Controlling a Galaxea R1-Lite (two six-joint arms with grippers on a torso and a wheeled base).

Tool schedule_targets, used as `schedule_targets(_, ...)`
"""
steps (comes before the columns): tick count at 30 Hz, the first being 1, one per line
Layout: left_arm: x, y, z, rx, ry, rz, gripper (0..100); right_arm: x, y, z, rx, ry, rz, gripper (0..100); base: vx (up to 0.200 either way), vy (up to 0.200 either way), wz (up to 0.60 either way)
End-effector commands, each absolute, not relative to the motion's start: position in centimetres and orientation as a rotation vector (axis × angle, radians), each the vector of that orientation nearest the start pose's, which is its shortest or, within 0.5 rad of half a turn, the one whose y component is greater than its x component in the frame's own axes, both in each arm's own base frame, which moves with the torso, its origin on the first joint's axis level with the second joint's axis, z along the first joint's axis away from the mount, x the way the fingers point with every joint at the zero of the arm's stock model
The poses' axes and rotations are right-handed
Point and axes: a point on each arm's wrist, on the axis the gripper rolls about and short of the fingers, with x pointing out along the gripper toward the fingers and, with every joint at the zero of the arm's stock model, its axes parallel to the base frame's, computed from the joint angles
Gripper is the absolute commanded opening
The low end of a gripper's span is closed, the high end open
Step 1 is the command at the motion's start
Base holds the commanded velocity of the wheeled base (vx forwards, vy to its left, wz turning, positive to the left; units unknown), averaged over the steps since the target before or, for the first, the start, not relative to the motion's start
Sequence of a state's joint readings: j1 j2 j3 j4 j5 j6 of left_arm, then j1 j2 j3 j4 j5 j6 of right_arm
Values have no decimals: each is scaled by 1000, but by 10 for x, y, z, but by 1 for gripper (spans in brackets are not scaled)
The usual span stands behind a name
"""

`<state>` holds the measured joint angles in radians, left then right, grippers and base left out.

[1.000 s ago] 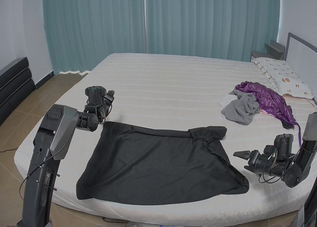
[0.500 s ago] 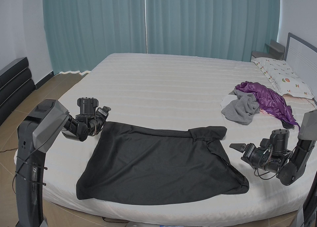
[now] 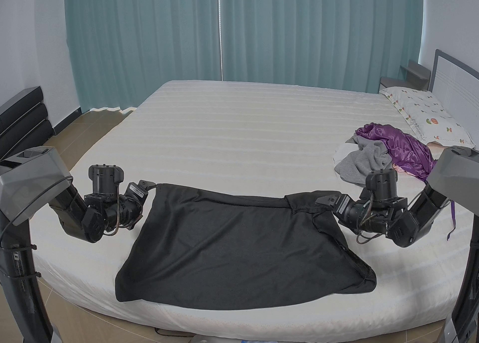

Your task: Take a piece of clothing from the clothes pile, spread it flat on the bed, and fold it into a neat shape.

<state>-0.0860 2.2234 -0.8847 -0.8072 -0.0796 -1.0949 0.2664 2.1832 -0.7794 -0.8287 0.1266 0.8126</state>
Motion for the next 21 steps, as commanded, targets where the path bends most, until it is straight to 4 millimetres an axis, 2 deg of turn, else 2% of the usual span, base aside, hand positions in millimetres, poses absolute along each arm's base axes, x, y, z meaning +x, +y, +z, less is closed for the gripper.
schedule_targets(1, 357, -34, 47, -1114, 560, 99, 100, 375, 130, 21, 730, 746, 145, 100, 0, 0, 0)
schedule_targets(13, 351, -37, 33, -1106, 613, 121, 100, 412, 148, 1, 712, 770, 113, 100, 0, 0, 0)
schedule_targets(21, 352, -37, 23, -1103, 635, 134, 100, 427, 152, 5, 711, 770, 106, 100, 0, 0, 0)
